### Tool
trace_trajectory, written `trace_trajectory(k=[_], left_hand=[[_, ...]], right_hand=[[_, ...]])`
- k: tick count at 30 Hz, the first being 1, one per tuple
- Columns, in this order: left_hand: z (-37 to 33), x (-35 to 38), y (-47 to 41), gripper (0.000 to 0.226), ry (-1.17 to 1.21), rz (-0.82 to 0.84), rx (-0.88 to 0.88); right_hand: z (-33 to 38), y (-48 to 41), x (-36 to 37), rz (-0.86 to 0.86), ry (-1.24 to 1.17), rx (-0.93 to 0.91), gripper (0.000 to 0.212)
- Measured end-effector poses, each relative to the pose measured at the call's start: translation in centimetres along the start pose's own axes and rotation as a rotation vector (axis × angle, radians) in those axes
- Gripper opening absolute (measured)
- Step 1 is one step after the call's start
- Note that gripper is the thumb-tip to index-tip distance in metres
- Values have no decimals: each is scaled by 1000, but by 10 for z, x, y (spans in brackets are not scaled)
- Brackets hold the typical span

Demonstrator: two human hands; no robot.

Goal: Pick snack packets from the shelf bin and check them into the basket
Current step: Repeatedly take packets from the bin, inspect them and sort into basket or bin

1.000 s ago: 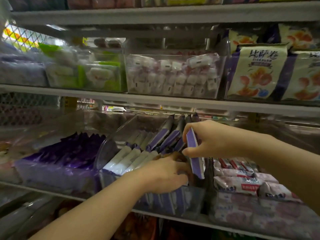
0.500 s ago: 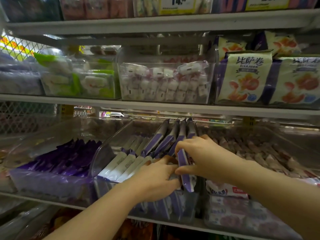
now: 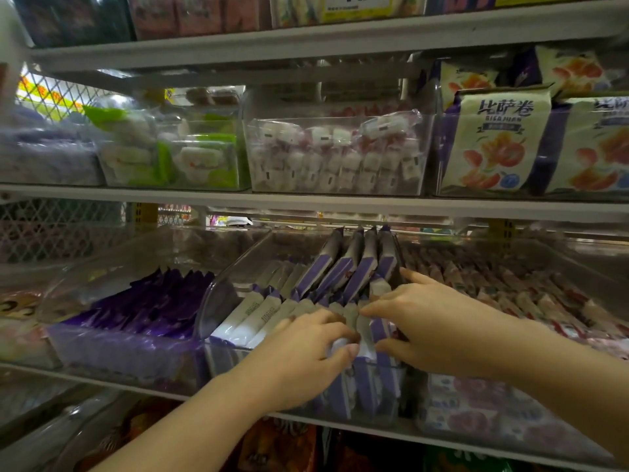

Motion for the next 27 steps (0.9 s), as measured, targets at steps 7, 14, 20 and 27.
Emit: trace_trajectory(k=[7, 14, 20, 27], left_hand=[[8, -3, -12, 35, -33, -45, -215], [8, -7, -25, 37, 59, 48, -296], [0, -10, -33, 36, -39, 58, -324], [4, 1, -35, 29, -25, 16, -372]], right_hand=[[2, 0, -2, 42, 106, -24, 31], [-3, 5, 9, 48, 173, -69, 51], [-7, 7, 9, 55, 137, -57, 68], [-3, 8, 11, 119, 222, -45, 51]])
Point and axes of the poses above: each hand's wrist, its own y-axis away from the middle knuckle, its own x-axis out of the palm, z = x × y, the point moved 9 cm from there along -y, towards the middle knuckle, and after that the axes turned 13 degrees about -y, right-handed, at the moved point
